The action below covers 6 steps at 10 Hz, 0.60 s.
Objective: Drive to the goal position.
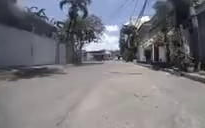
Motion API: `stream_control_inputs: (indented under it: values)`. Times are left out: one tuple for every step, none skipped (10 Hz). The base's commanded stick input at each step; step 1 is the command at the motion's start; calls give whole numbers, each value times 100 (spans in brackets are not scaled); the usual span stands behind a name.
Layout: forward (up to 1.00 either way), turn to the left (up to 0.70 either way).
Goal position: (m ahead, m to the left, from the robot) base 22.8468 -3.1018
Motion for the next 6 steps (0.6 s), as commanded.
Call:
stream_control_inputs:
  values:
    - [85, 0]
    - [85, 0]
    - [85, 0]
    - [85, 0]
    - [85, 0]
    - [85, 0]
